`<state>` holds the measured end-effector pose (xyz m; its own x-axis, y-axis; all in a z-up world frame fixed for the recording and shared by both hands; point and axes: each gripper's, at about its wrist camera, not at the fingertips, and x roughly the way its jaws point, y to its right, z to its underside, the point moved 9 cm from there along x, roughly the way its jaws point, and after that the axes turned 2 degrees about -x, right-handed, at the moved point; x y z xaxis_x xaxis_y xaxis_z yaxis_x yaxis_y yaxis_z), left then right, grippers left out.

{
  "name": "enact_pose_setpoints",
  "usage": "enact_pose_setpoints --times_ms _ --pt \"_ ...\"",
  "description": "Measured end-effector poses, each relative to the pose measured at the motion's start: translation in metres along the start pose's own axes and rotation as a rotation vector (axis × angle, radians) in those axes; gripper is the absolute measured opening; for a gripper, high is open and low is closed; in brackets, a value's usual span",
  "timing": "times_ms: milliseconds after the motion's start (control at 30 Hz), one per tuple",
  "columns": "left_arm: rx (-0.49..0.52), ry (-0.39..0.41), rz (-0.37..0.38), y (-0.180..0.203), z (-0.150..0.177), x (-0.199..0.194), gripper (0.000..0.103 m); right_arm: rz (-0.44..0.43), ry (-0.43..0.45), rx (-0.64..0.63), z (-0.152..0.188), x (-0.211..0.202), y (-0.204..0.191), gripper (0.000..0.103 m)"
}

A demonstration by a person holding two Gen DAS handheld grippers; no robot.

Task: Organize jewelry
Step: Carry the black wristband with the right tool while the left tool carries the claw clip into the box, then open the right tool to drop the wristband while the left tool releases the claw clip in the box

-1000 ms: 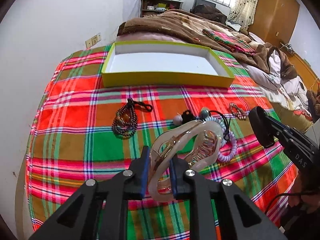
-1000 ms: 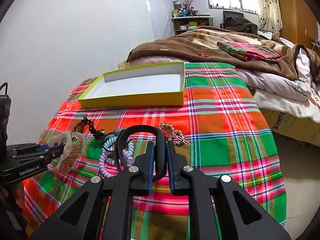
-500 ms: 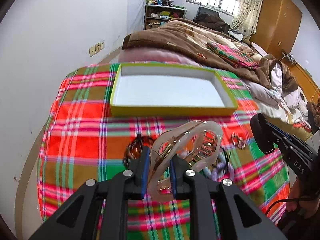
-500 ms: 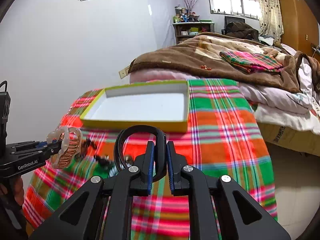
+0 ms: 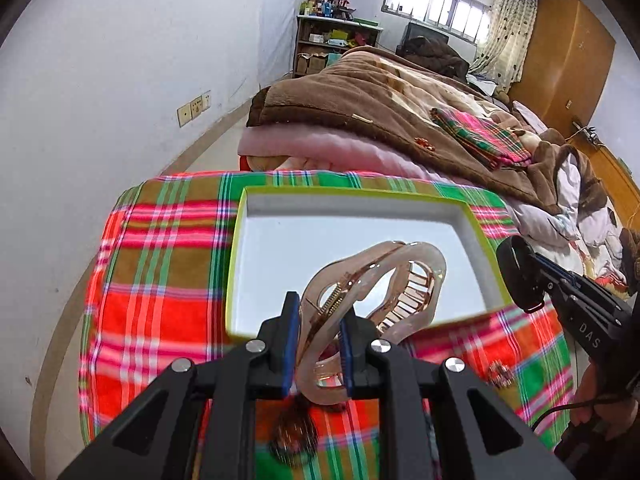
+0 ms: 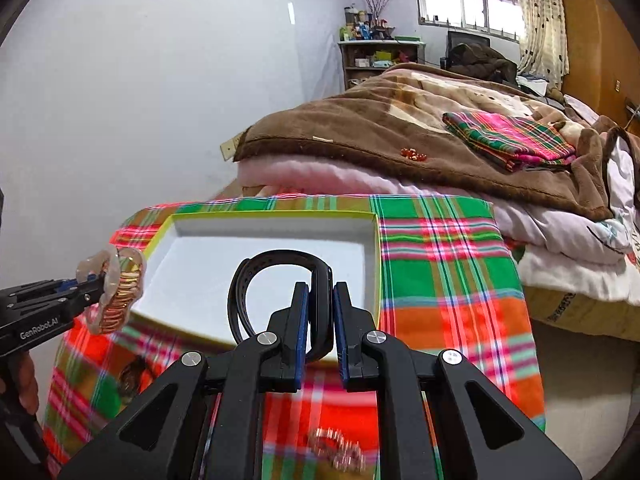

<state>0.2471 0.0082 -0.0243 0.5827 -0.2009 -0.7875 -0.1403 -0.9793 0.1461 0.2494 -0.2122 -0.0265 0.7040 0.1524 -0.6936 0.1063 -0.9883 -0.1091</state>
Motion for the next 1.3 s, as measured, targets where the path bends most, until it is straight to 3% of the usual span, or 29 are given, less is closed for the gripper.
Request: enact_pose_setpoints --times_ms 533,1133,1300 --pt "-0.031 -0.093 -0.017 -0.017 -0.029 0.084 0.019 0.054 -0.124 0.002 -0.016 0.092 0.017 0.013" --pt "-0.03 -0.12 -0.053 -0.026 -0.03 0.101 0.02 0.068 -0.154 -0.013 -0.009 0.114 0.018 0.013" --pt "-0.028 -0.123 -0.062 -0.031 -0.032 0.103 0.032 0.071 -0.153 -0.011 -0.008 0.115 0.017 0.013"
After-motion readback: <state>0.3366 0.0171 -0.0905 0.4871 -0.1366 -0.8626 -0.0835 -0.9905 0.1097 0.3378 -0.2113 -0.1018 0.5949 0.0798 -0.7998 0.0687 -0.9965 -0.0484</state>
